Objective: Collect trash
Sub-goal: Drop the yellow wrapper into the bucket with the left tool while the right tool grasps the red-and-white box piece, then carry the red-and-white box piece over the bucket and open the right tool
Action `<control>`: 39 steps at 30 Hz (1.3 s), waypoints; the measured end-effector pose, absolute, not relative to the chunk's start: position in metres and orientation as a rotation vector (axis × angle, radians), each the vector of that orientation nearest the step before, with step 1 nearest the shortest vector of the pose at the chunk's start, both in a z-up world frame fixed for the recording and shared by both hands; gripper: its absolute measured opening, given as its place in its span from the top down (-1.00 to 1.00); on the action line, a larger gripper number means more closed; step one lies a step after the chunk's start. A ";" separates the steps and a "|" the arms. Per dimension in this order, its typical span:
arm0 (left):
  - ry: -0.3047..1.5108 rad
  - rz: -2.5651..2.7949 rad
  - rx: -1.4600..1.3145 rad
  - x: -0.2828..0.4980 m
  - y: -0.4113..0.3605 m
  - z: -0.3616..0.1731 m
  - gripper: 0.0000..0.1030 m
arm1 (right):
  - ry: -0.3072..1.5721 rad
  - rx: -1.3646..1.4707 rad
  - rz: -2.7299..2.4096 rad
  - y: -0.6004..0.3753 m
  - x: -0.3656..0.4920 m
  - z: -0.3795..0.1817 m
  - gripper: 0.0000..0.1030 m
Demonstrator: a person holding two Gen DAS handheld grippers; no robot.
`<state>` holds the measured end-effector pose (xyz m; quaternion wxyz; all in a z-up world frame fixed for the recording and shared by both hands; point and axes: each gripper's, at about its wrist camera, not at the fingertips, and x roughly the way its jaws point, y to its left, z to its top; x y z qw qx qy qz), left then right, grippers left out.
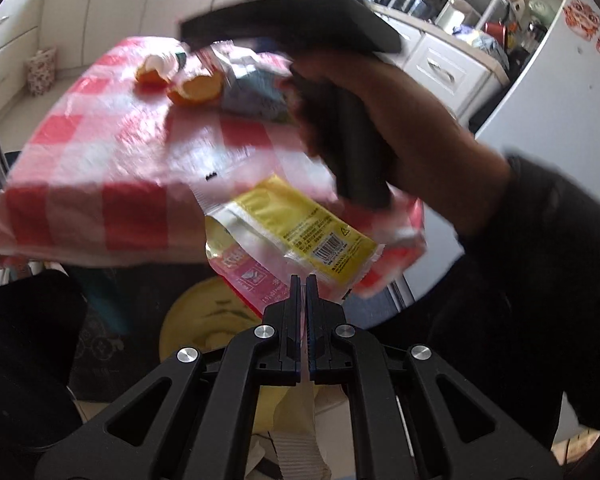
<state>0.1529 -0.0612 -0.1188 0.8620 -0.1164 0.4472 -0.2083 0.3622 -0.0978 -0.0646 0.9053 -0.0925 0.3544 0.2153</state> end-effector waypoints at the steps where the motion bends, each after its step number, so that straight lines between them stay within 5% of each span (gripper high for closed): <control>1: 0.951 -0.445 -0.241 0.152 -0.063 -0.122 0.96 | 0.731 -0.195 0.443 -0.095 0.366 -0.066 -0.47; 6: 1.052 -0.487 -0.213 0.149 -0.073 -0.143 0.96 | 0.729 -0.148 0.433 -0.095 0.389 -0.071 -0.34; 11: 1.148 -0.501 -0.186 0.147 -0.078 -0.162 0.95 | 0.788 -0.046 0.443 -0.106 0.411 -0.074 0.51; 14: 1.184 -0.493 -0.185 0.150 -0.077 -0.170 0.95 | 0.825 0.059 0.453 -0.120 0.420 -0.077 0.84; 17: 1.205 -0.474 -0.208 0.156 -0.071 -0.178 0.91 | 0.832 0.153 0.482 -0.130 0.423 -0.074 0.93; 27: 1.151 -0.334 -0.309 0.166 -0.050 -0.179 -0.11 | 0.785 0.493 0.606 -0.176 0.417 -0.050 0.95; 39: 0.958 -0.201 -0.233 0.153 -0.038 -0.143 -0.23 | 0.697 0.698 0.692 -0.239 0.353 -0.019 0.95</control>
